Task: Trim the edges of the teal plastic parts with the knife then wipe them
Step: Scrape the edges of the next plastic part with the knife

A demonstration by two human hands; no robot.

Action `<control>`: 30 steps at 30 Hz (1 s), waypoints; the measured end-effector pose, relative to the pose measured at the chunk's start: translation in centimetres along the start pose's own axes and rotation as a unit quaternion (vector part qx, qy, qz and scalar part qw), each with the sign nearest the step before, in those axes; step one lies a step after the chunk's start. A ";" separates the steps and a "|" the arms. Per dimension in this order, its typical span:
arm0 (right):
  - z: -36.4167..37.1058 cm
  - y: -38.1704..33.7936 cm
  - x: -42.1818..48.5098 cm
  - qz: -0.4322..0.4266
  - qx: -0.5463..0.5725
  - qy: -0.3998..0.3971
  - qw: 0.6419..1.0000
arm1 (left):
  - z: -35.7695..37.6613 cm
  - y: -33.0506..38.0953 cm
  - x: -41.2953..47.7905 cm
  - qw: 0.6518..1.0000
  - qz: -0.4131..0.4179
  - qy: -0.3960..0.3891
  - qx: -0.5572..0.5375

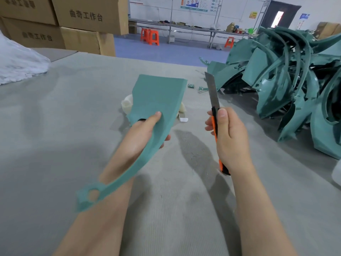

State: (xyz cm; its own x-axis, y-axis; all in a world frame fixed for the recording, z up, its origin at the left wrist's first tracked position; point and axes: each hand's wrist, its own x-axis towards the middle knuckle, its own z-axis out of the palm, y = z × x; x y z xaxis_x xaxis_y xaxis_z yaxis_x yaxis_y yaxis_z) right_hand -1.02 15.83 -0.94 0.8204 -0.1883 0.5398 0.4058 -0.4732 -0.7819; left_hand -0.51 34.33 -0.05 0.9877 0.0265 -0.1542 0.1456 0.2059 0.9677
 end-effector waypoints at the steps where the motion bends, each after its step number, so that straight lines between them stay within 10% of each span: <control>1: 0.0 -0.1 0.0 0.003 -0.001 0.001 1.000 | -0.2 0.0 0.0 0.999 -0.017 -0.021 -0.022; 30: -0.7 -1.3 0.5 0.113 0.066 -0.145 0.981 | -1.7 -0.2 0.7 0.970 -0.126 -0.177 -0.109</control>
State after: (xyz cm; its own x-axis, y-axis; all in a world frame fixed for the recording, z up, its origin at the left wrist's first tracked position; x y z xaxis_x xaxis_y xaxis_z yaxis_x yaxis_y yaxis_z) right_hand -1.39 15.75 0.54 0.9675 -0.0144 0.2523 0.2337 -0.3291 -0.9149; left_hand 0.05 35.94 -0.70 0.8857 -0.3808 -0.2655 0.4079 0.3652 0.8368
